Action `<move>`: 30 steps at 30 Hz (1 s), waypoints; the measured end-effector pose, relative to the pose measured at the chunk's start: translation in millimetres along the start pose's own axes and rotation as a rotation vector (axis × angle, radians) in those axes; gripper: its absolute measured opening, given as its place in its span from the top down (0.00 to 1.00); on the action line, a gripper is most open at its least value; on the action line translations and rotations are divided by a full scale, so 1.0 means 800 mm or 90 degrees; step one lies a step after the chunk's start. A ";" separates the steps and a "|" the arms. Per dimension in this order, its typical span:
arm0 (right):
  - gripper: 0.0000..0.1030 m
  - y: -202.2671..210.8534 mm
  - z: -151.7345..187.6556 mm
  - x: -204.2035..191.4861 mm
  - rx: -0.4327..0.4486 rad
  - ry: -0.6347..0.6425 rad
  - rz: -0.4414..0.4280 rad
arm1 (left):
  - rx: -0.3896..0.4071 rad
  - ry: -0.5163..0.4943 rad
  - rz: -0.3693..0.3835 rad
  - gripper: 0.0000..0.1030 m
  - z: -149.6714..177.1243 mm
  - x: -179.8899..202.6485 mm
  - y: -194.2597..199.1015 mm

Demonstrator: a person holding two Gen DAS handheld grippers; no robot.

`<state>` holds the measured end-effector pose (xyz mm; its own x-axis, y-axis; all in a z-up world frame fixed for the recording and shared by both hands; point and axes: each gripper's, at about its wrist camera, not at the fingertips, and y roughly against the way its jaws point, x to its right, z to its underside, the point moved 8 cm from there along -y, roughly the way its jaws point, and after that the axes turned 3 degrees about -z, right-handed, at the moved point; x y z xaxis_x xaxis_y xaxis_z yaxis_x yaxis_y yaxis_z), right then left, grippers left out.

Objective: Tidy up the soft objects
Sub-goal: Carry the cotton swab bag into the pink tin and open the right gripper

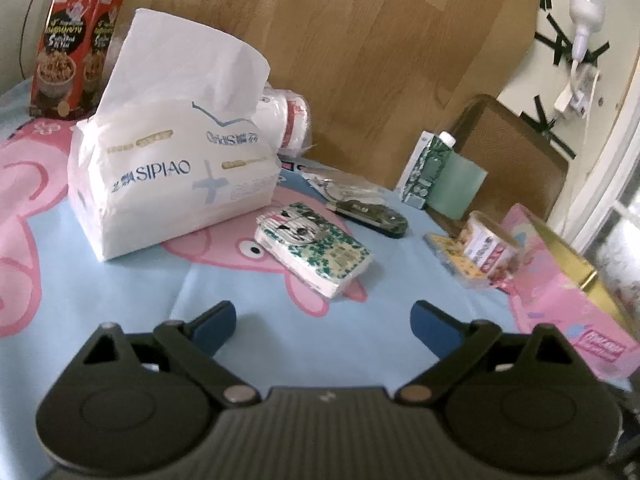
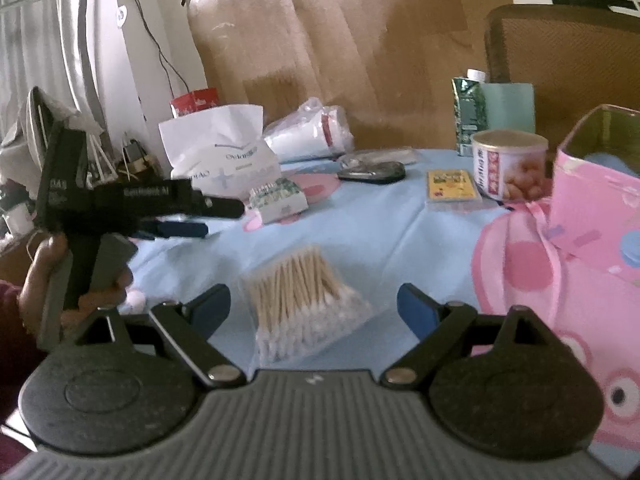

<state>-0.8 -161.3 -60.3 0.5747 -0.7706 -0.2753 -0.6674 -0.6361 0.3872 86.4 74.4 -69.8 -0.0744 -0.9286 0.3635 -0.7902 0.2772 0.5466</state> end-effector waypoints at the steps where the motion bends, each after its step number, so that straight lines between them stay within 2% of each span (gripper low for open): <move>1: 0.10 0.004 0.002 0.000 0.000 0.001 0.005 | -0.001 0.005 0.012 0.08 0.001 0.003 0.004; 4: 0.10 0.011 0.006 0.000 -0.004 0.003 0.019 | -0.008 0.006 0.069 0.09 0.006 0.028 0.016; 8: 0.10 0.007 0.016 -0.002 -0.029 0.013 0.022 | -0.030 -0.040 0.116 0.13 0.015 0.071 0.020; 11: 0.11 -0.004 0.020 -0.007 -0.050 0.026 0.019 | -0.081 -0.055 0.149 0.31 0.032 0.097 0.006; 12: 0.16 -0.008 0.020 -0.009 -0.057 0.032 0.020 | -0.103 -0.065 0.145 0.42 0.041 0.103 -0.003; 13: 0.21 -0.012 0.021 -0.013 -0.056 0.049 0.026 | -0.123 -0.073 0.138 0.49 0.050 0.107 -0.010; 14: 0.37 -0.015 0.022 -0.017 -0.055 0.076 0.037 | -0.105 -0.084 0.131 0.50 0.053 0.112 -0.009; 15: 0.57 -0.017 0.023 -0.021 -0.056 0.102 0.044 | -0.113 -0.092 0.140 0.55 0.057 0.120 -0.010; 16: 0.65 -0.018 0.022 -0.024 -0.051 0.116 0.050 | -0.125 -0.092 0.152 0.54 0.059 0.127 -0.011; 17: 0.68 -0.018 0.021 -0.022 -0.046 0.118 0.060 | -0.122 -0.098 0.142 0.55 0.058 0.134 -0.011; 19: 0.69 -0.013 0.017 -0.012 -0.026 0.103 0.077 | -0.112 -0.132 0.138 0.55 0.049 0.153 -0.013; 22: 0.69 0.012 0.000 0.012 0.037 0.070 0.108 | -0.095 -0.166 0.170 0.56 0.029 0.196 -0.014; 27: 0.69 0.068 -0.033 0.072 0.136 0.047 0.221 | -0.054 -0.261 0.238 0.56 -0.006 0.305 -0.025; 29: 0.69 0.088 -0.044 0.105 0.153 0.033 0.273 | -0.042 -0.301 0.257 0.53 -0.011 0.352 -0.036; 30: 0.69 0.095 -0.048 0.120 0.161 0.026 0.293 | -0.040 -0.314 0.262 0.47 -0.012 0.375 -0.044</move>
<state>21.8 -282.3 -23.2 0.2094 -0.9736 -0.0905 -0.9459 -0.2251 0.2338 98.1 -211.4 27.0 -0.6469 -0.7430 0.1718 -0.6010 0.6353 0.4850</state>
